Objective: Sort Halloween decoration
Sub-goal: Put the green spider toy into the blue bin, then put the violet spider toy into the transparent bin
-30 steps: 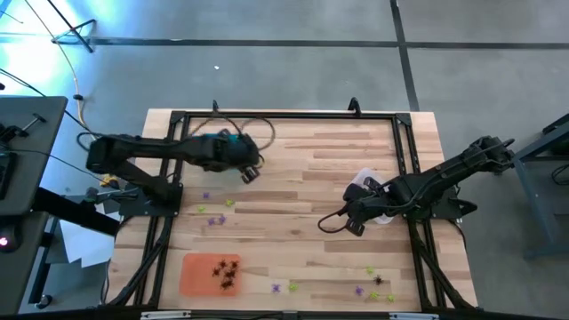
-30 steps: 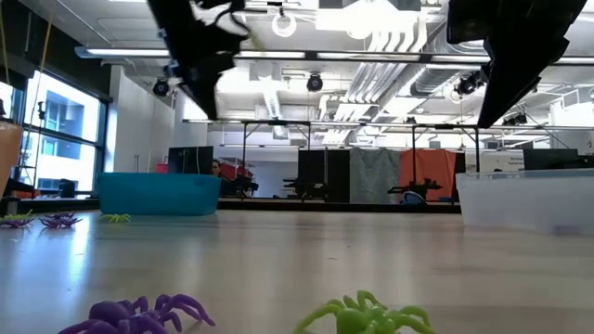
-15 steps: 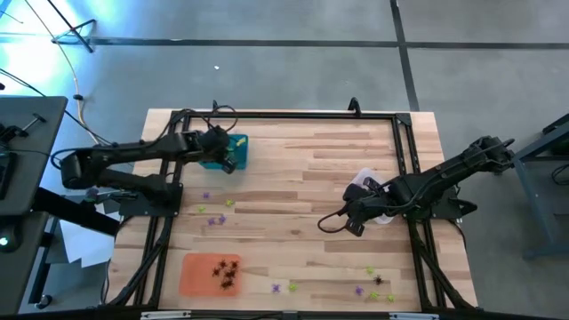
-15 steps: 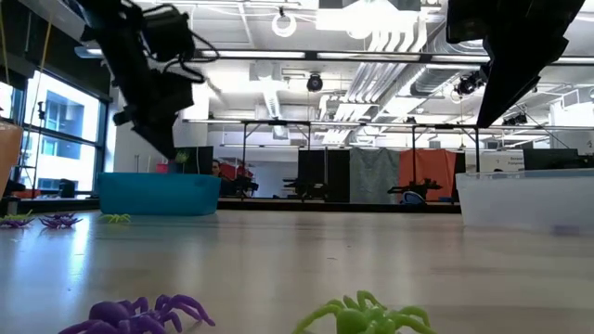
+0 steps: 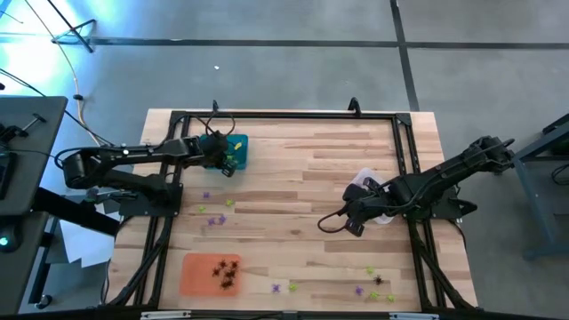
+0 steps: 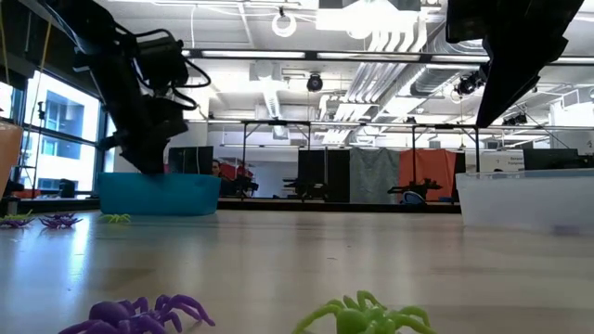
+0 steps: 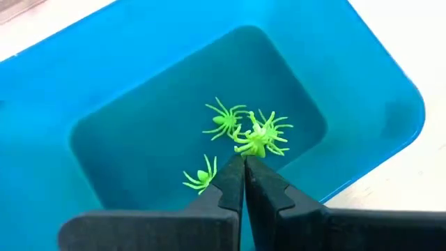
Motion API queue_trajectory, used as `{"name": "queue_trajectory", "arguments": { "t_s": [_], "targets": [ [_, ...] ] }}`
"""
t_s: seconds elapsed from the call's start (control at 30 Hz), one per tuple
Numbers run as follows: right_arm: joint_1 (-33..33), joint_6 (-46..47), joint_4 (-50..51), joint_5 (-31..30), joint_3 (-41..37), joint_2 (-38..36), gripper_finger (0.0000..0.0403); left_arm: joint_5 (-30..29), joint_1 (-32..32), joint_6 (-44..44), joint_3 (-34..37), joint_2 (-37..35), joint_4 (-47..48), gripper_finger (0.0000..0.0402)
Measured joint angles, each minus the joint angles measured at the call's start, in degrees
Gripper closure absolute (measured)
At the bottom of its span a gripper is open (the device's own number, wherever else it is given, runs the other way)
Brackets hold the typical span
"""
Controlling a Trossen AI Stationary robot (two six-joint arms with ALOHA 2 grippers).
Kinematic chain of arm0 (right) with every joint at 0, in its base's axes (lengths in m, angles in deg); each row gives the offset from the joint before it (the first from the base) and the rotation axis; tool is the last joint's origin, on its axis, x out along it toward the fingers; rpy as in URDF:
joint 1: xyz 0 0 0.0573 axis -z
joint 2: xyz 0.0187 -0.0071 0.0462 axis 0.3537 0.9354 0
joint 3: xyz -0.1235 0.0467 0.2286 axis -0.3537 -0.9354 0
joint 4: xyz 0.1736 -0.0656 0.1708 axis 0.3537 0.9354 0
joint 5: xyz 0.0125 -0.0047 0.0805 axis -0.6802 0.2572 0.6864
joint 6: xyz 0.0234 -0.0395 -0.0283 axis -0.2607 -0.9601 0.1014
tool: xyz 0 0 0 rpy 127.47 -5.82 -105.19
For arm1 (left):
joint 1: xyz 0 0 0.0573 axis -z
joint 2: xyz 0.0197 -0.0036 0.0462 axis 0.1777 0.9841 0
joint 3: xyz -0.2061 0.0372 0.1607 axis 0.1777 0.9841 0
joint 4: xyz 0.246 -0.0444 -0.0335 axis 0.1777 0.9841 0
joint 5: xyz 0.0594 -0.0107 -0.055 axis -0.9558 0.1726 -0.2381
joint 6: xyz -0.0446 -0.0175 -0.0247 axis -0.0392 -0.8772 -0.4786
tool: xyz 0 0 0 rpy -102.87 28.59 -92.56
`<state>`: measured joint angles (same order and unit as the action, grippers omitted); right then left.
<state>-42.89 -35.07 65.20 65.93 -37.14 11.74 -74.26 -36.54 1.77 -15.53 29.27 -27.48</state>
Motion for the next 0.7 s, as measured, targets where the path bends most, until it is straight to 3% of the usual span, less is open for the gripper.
{"name": "queue_trajectory", "arguments": {
  "t_s": [0.2,0.53,0.7],
  "targets": [
    [0.0,0.0,-0.1,0.0,0.0,0.0,0.0259,0.6,0.0,-1.6,0.0,0.0,-2.0,0.0387],
    [0.0,0.0,-0.1,0.0,0.0,0.0,0.0259,-0.2,0.0,-1.3,0.0,0.0,-3.4,0.0284],
    [0.0,0.0,-0.1,0.0,0.0,0.0,0.0259,0.0,0.5,-0.5,-1.2,-2.8,-3.7,0.0270]
  ]
}}
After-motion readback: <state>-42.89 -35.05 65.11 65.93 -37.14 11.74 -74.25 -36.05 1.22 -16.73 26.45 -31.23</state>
